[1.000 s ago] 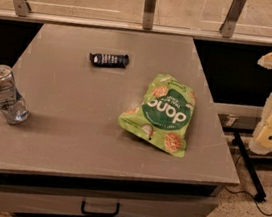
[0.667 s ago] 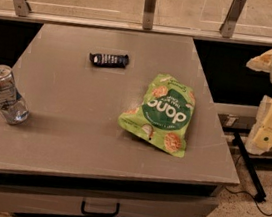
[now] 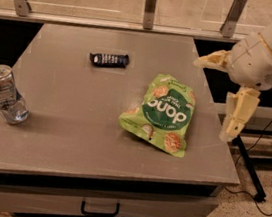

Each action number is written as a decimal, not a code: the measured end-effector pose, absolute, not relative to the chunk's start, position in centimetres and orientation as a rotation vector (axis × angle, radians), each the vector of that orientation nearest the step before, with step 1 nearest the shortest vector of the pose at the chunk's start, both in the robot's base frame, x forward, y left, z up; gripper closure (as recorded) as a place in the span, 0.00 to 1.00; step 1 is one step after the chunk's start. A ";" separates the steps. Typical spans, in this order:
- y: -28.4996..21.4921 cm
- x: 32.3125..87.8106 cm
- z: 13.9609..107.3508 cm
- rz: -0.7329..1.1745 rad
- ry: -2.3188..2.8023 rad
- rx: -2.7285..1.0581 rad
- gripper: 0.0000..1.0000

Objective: Move green rice chip bag near rxbar blueberry

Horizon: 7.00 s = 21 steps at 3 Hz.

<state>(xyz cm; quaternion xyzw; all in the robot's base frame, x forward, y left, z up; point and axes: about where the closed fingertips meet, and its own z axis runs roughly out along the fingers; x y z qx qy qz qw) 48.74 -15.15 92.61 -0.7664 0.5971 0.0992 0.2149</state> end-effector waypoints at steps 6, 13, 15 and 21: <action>-10.0 49.5 87.9 -0.012 0.669 -2.637 0.00; 1.5 66.2 89.3 -0.239 0.919 -2.518 1.00; 2.1 71.0 89.7 -0.218 1.040 -2.458 0.58; -11.3 67.9 95.2 -0.297 1.449 -2.089 0.00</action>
Offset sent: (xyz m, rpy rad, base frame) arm 0.0067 0.0106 -0.0048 -0.1404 -0.0659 0.2345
